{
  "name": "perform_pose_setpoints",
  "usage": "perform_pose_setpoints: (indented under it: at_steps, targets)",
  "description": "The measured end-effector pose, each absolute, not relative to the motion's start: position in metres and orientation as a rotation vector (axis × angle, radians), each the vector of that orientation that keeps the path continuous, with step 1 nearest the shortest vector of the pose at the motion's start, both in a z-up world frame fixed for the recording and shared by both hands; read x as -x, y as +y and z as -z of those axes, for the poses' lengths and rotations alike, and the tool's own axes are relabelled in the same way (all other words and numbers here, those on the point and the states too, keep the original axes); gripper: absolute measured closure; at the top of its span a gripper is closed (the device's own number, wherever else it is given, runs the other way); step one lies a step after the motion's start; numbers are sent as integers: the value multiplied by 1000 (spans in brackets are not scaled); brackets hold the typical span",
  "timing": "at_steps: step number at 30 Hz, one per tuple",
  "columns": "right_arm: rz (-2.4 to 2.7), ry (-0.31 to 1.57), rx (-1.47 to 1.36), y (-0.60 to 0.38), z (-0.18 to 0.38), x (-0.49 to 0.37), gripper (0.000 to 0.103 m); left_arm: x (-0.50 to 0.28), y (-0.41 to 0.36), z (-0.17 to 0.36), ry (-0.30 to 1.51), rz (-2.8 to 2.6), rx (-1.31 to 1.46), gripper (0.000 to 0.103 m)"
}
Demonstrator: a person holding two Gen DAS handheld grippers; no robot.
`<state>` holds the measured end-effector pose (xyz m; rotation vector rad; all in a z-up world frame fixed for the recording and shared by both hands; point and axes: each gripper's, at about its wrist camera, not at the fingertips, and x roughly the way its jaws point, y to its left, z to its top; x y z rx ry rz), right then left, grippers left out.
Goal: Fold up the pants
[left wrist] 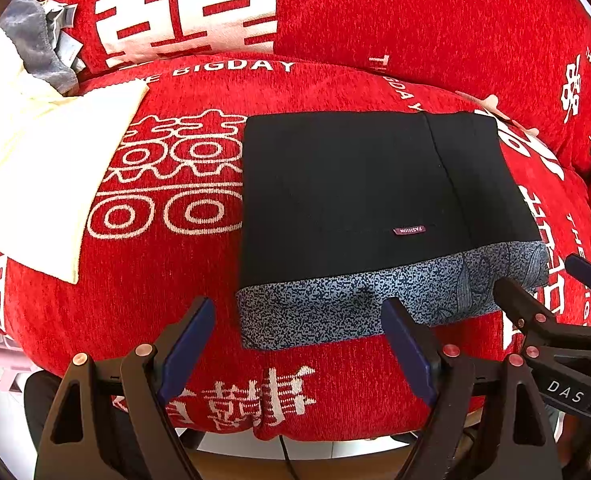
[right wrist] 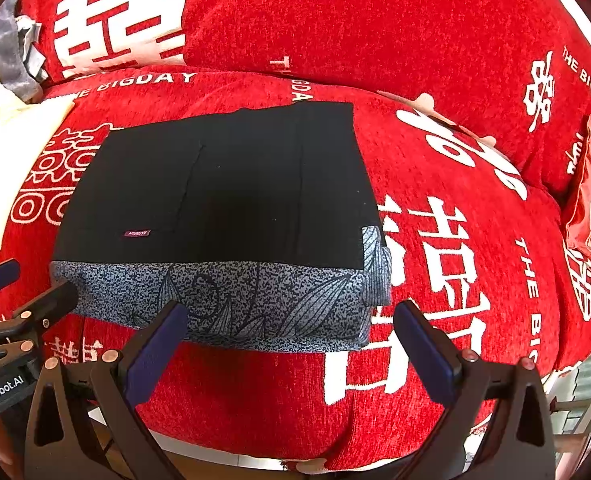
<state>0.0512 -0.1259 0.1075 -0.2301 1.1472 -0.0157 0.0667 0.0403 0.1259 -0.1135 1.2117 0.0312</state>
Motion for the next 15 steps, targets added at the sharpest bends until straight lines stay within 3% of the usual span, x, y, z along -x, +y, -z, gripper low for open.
perform_pose_setpoints:
  at_steps: [15]
  targets:
    - [6, 1152, 231, -124, -105, -51, 0, -68, 41, -123, 1222, -25, 107, 17]
